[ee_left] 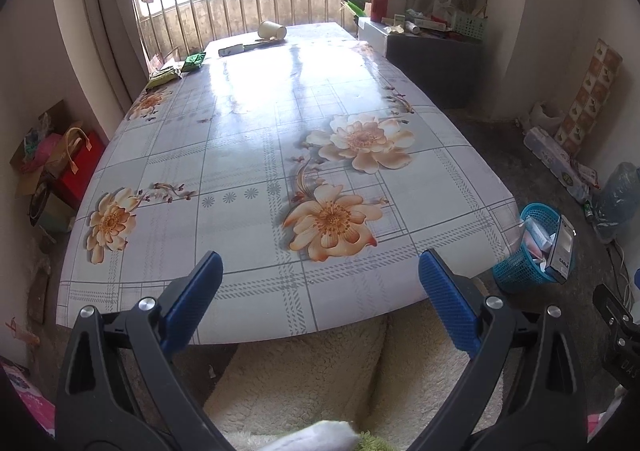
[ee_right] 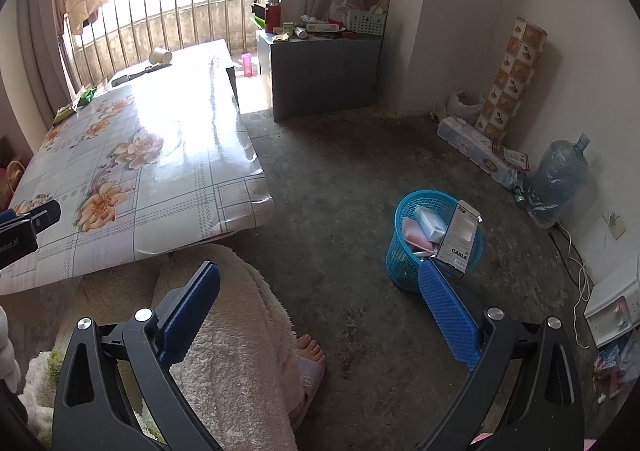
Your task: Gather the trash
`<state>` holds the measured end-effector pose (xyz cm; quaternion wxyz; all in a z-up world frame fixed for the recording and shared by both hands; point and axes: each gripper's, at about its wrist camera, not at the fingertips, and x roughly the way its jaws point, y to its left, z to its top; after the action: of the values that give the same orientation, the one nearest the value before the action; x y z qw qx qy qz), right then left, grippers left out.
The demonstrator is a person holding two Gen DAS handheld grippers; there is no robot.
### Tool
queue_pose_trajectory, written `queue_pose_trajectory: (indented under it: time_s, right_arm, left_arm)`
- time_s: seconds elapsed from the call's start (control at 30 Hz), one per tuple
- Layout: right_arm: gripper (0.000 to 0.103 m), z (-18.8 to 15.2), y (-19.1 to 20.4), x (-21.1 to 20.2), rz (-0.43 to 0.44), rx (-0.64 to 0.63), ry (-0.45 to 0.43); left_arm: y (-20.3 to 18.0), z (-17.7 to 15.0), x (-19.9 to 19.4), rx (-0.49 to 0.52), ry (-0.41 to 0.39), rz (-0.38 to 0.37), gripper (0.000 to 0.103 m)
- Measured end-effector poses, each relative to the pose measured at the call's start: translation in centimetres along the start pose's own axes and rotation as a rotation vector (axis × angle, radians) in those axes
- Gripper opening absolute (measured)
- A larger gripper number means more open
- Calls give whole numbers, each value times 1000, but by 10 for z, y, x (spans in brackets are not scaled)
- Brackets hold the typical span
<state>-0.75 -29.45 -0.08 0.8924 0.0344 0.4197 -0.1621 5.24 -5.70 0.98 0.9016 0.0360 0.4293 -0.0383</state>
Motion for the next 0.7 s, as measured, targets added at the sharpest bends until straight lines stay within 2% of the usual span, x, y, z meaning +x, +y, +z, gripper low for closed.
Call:
queue_pose_trajectory:
  time_s: [0.3, 0.7]
  right_arm:
    - [96, 2, -8, -4, -17, -4, -12]
    - [96, 6, -5, -10, -19, -24, -27]
  left_arm:
    - [-15, 2, -5, 25, -4, -21, 94]
    - [-16, 4, -10, 22, -7, -35, 94]
